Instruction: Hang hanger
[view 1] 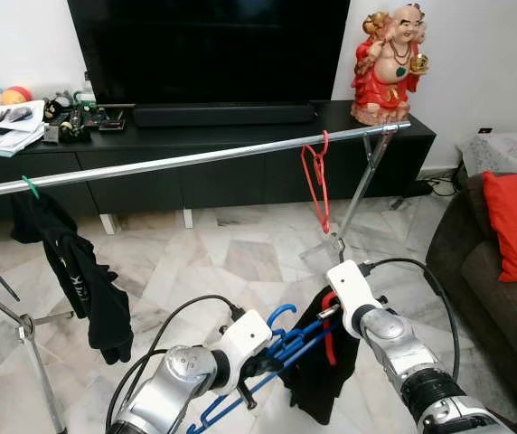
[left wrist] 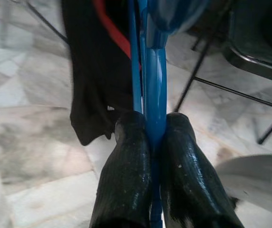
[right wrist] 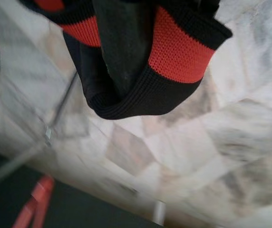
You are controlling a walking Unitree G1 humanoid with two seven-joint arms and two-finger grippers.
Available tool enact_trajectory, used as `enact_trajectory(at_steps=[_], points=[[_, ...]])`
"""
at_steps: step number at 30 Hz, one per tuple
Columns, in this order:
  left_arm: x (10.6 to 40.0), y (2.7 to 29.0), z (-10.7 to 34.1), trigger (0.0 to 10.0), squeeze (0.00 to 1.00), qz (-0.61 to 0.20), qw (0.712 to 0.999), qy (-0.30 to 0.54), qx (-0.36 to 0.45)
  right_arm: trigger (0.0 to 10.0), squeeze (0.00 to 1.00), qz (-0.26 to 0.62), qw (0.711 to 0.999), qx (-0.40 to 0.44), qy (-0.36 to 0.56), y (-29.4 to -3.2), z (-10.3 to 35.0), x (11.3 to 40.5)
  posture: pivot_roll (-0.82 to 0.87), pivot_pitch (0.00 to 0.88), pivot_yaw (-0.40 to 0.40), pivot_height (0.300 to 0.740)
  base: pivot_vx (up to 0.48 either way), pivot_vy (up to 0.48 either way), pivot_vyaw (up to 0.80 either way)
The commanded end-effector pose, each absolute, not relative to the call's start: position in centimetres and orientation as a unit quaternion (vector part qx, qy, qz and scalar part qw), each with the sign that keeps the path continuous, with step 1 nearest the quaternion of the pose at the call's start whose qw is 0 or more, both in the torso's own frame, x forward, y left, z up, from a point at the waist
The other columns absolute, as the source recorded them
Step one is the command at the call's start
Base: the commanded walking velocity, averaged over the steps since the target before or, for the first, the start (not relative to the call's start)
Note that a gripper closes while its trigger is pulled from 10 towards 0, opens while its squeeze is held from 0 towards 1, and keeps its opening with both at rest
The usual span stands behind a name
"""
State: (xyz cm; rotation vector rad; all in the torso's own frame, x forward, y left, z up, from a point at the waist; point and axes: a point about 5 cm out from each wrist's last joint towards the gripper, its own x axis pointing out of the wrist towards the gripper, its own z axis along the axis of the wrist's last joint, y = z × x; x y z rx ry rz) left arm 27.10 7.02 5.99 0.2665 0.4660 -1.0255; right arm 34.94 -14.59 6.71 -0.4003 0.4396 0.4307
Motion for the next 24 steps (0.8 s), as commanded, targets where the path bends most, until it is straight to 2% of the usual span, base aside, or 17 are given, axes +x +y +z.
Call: enact_trajectory(at_steps=[1,8,13,17,21,24], points=[[26.5,6.0,6.4,10.0,0.0,-0.518,0.82,0.211,0.122,10.0,0.0,0.241,0.931,-0.205,0.181,-13.6,8.0,35.3,-0.02,0.0,-0.059,0.74,0.0,0.0,0.0],[27.3,6.5,5.8,10.0,0.0,-0.484,0.835,0.22,0.14,10.0,0.0,0.266,0.941,-0.14,0.157,-12.5,9.8,35.5,-0.02,0.0,-0.061,0.74,0.0,0.0,0.0],[28.2,6.7,5.8,10.0,0.0,-0.438,0.861,0.213,0.147,10.0,0.0,0.254,0.944,-0.132,0.164,-12.7,9.8,35.1,-0.03,0.0,-0.061,0.74,0.0,0.0,0.0],[29.7,7.5,5.9,10.0,0.0,-0.358,0.898,0.209,0.148,10.0,0.0,0.153,0.964,-0.125,0.176,-15.0,9.2,35.4,-0.03,0.0,-0.061,0.74,0.0,0.0,0.0],[29.7,7.8,6.0,10.0,0.0,-0.365,0.895,0.21,0.149,10.0,0.0,0.11,0.96,-0.168,0.194,-16.9,8.7,35.3,-0.02,0.0,-0.06,0.74,0.0,0.0,0.0],[29.7,7.9,5.8,10.0,0.0,-0.364,0.894,0.211,0.156,10.0,0.0,0.131,0.961,-0.149,0.194,-16.4,8.9,35.1,-0.03,0.0,-0.061,0.74,0.0,0.0,0.0]])
